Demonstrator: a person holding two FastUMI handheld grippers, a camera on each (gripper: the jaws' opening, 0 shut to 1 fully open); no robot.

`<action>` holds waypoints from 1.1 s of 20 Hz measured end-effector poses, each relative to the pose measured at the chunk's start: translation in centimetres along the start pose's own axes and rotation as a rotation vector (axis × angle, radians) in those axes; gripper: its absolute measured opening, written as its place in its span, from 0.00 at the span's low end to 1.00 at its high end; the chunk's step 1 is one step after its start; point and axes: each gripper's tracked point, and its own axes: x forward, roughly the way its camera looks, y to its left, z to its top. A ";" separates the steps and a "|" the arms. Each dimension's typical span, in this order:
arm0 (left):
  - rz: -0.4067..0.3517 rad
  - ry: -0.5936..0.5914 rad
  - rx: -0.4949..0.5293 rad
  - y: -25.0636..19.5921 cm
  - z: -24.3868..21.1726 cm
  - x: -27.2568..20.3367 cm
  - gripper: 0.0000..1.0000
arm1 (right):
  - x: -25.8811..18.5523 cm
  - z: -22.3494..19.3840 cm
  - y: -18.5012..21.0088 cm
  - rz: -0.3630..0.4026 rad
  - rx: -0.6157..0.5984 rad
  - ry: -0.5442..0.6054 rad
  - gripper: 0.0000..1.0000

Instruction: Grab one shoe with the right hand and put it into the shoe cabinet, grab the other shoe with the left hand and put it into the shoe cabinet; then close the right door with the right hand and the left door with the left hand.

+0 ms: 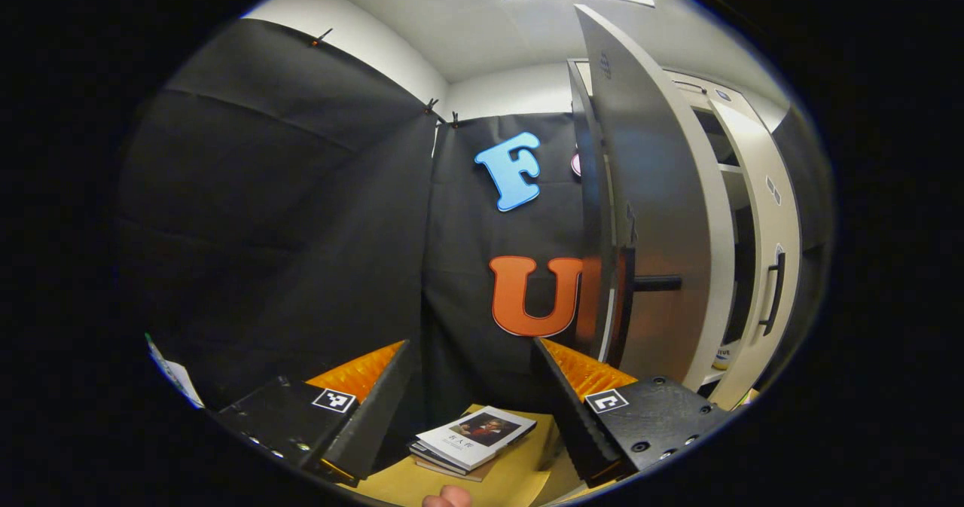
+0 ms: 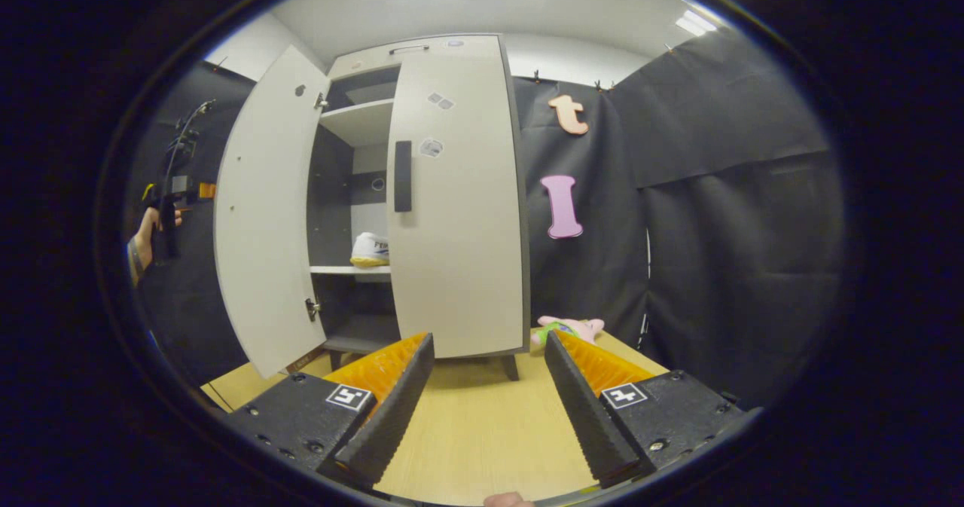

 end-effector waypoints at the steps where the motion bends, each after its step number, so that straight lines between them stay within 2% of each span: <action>1: -0.021 0.001 -0.014 -0.2 -0.1 0.2 0.94 | 0.1 0.2 0.0 -0.002 0.000 -0.006 0.96; 4: -0.038 0.018 -0.048 -0.6 -0.3 0.3 0.94 | 0.5 0.5 0.6 0.008 -0.006 -0.013 0.96; 8: -0.035 0.006 0.004 -1.3 0.0 -0.1 0.93 | 0.7 0.5 1.4 0.029 -0.016 -0.019 0.96; 11: -0.085 0.016 -0.004 -3.1 -0.1 -0.6 0.93 | 0.6 0.3 1.7 0.041 -0.025 -0.016 0.96; 15: -0.174 0.016 -0.034 -7.5 0.0 -1.7 0.93 | 0.4 0.2 1.4 0.042 -0.031 -0.012 0.96; 22: -0.328 0.013 -0.079 -17.6 -0.2 -1.1 0.93 | 0.4 0.7 -1.3 -0.019 -0.045 -0.019 0.96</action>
